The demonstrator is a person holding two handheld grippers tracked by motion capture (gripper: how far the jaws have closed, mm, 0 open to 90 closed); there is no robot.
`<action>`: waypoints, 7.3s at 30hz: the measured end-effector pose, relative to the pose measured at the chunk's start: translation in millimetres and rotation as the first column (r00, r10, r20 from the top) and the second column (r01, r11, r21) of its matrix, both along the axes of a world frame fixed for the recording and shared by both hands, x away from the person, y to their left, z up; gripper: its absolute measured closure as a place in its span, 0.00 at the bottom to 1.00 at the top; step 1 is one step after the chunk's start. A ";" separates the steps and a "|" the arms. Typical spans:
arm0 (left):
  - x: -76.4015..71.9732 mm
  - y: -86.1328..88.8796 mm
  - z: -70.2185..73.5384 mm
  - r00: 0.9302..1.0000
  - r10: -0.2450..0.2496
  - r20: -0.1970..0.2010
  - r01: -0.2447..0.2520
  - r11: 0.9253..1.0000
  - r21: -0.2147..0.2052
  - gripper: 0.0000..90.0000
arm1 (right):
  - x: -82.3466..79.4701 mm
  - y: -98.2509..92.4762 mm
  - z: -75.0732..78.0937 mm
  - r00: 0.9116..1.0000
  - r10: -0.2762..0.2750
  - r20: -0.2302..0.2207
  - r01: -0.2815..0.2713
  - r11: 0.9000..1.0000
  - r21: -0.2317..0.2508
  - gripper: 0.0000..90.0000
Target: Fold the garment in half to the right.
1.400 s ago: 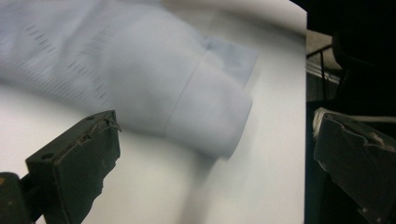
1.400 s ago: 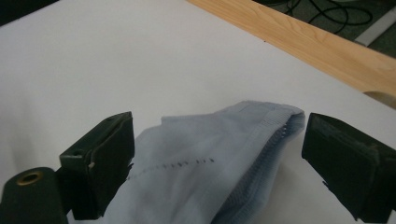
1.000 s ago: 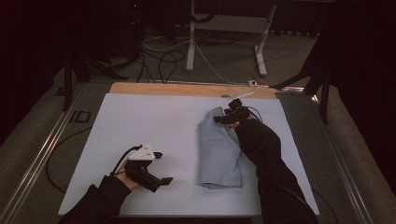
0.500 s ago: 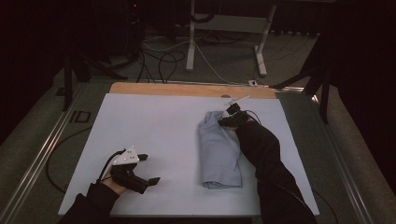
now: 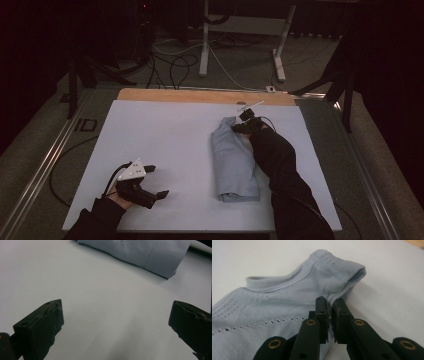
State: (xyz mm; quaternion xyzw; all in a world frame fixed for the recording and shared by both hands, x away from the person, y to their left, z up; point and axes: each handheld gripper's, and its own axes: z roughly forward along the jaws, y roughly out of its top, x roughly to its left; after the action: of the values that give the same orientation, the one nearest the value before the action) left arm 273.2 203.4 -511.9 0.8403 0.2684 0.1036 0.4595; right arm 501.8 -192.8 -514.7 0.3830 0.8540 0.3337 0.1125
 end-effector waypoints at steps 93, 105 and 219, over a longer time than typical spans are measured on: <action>-0.7 10.1 7.3 1.000 0.002 0.022 -0.002 1.000 -0.020 0.01 | -257.0 -80.6 -4.0 0.985 0.167 0.047 -0.168 0.986 0.014 0.97; -1.0 10.5 7.1 1.000 0.000 0.026 0.001 1.000 -0.018 0.01 | -253.1 -82.1 -12.8 0.989 0.145 0.038 -0.144 0.989 -0.035 0.95; -2.8 20.0 10.1 1.000 0.003 0.030 -0.002 0.999 -0.038 0.01 | -208.4 -64.7 21.3 0.968 0.169 0.186 -0.198 0.968 0.154 0.10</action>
State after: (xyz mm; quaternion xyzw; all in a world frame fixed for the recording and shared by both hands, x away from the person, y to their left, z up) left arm 270.3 223.4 -501.8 0.8292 0.2646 0.1118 0.4794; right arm 293.5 -257.5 -493.4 0.2801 0.8410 0.4467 0.1209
